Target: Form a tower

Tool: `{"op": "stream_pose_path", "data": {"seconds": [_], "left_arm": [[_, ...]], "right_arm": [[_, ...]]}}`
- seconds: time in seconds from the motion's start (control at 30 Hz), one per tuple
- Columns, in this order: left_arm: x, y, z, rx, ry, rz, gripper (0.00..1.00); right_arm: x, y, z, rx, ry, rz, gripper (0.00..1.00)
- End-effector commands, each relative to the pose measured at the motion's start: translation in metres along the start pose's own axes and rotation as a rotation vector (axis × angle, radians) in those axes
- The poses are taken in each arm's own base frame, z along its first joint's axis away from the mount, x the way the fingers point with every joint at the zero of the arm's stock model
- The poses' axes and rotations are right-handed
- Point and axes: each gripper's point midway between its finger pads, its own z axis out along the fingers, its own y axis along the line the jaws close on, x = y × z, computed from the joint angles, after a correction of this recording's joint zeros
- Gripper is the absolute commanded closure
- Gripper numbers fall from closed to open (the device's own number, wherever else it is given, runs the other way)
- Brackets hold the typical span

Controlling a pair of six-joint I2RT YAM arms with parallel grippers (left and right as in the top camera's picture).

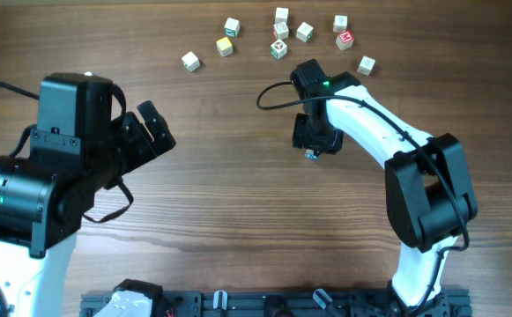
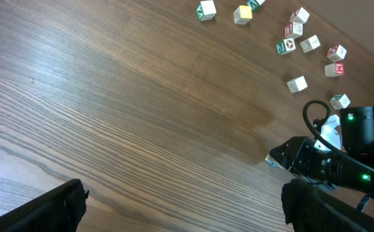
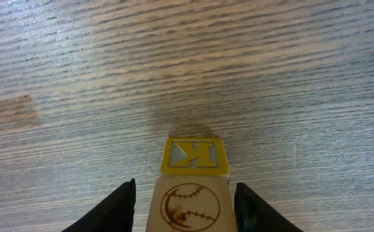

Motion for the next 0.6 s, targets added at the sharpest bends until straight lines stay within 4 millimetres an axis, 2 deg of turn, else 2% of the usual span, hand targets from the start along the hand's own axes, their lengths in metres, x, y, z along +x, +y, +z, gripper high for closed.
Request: {"op": "stream_pose_path", "data": {"seconds": [0.0, 0.2, 0.27, 0.4, 0.57], "left_arm": [[-0.0014, 0.0004, -0.0005, -0.006, -0.01, 0.001, 0.0], [-0.0015, 0.0005, -0.0005, -0.006, -0.01, 0.001, 0.0], [-0.0015, 0.0005, -0.0005, -0.006, -0.01, 0.001, 0.0], [-0.0015, 0.0005, -0.0005, -0.006, -0.01, 0.001, 0.0], [-0.0014, 0.0004, -0.0005, -0.006, -0.01, 0.001, 0.0]], "right_arm": [[-0.0088, -0.0011, -0.0001, 0.022, -0.03, 0.019, 0.5], [-0.0118, 0.001, 0.0004, 0.014, -0.041, 0.019, 0.48], [-0.0137, 0.0023, 0.0003, 0.009, -0.049, 0.018, 0.38], [-0.0174, 0.0041, 0.0001, -0.001, -0.062, 0.016, 0.32], [-0.0134, 0.0024, 0.0098, 0.009, -0.031, 0.011, 0.35]]}}
